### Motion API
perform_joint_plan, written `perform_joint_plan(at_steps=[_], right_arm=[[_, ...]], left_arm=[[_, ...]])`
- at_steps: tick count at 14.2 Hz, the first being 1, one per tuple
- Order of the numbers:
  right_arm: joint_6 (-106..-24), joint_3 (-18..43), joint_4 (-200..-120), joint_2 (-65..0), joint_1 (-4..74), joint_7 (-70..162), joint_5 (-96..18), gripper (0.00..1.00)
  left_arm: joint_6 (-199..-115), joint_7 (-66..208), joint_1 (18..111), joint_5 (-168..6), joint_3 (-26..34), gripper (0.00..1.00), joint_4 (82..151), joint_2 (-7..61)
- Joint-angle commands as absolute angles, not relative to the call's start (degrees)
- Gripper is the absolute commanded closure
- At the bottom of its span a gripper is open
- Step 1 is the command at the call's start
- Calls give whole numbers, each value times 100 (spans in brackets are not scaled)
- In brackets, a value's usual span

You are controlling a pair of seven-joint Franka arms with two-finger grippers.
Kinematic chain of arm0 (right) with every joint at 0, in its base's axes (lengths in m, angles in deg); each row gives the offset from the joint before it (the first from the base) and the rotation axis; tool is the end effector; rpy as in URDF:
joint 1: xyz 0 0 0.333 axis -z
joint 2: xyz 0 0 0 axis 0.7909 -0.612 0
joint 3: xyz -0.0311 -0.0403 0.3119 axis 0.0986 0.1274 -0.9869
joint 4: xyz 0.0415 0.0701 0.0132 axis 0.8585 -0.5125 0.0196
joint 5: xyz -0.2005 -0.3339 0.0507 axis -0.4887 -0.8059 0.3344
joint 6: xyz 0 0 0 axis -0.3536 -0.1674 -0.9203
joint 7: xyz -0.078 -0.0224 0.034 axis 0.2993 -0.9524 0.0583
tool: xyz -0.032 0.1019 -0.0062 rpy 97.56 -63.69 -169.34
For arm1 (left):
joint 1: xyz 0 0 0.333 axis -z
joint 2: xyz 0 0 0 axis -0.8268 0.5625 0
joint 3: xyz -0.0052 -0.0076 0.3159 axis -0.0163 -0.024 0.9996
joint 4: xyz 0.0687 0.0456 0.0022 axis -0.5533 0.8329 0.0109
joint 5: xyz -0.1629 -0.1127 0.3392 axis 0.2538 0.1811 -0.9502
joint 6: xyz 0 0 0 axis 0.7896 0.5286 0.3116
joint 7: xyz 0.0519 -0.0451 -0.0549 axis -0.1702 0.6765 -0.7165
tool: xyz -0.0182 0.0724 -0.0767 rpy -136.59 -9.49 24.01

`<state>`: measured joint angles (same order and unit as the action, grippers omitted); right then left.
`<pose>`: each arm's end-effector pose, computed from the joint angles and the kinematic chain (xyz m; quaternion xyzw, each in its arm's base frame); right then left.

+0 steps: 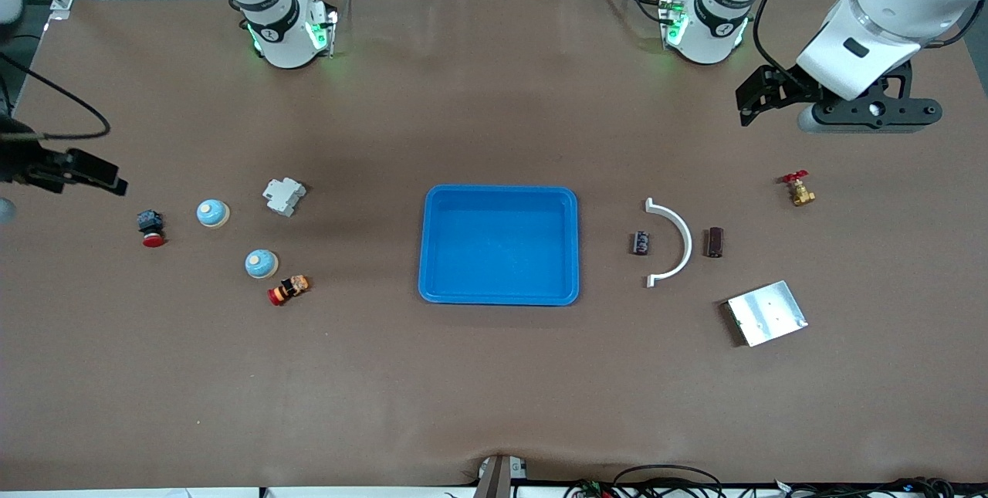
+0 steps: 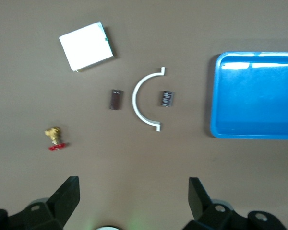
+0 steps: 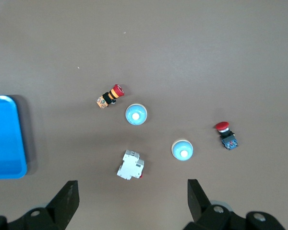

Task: Place electrolytic capacitor and blue bell in tray
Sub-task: 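Reach the right gripper to the blue bell while the left gripper reaches the capacitor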

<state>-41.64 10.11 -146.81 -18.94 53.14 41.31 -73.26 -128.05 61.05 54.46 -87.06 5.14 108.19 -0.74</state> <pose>0.6049 -0.0340 0.5660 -0.9987 0.0343 0.0289 0.0235 0.5149 -0.1539 0.6298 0.9997 0.0028 -0.0192 0.0114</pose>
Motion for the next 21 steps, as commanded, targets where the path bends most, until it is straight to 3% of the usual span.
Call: perform_joint_plan(at_steps=[1, 7, 11, 13, 16, 21], right_arm=[[-4659, 971, -14686, -2499, 5324, 4188, -7276, 0], [-6486, 971, -15879, -2957, 5218, 4267, -7267, 0], [-7164, 962, -16285, -3326, 4982, 4267, -7258, 0], [-7909, 971, -16706, -3440, 4928, 4276, -7302, 0], [-8211, 980, -16936, -3599, 4815, 4284, -7337, 0], [-8607, 971, -17244, -3739, 4805, 4407, -7373, 0]], left_arm=[[-12754, 5887, 5375, -8530, 478, 0, 10820, -11], [-13332, 5877, 5410, -8548, 329, 0, 11495, -18], [-14640, 5886, 5410, -8548, 92, 0, 12654, -150], [-15264, 5868, 5410, -8565, -49, 0, 13129, -150], [-15890, 5886, 5419, -8731, -102, 0, 13587, 16], [-16400, 5860, 5446, -9355, -181, 0, 13711, 736]])
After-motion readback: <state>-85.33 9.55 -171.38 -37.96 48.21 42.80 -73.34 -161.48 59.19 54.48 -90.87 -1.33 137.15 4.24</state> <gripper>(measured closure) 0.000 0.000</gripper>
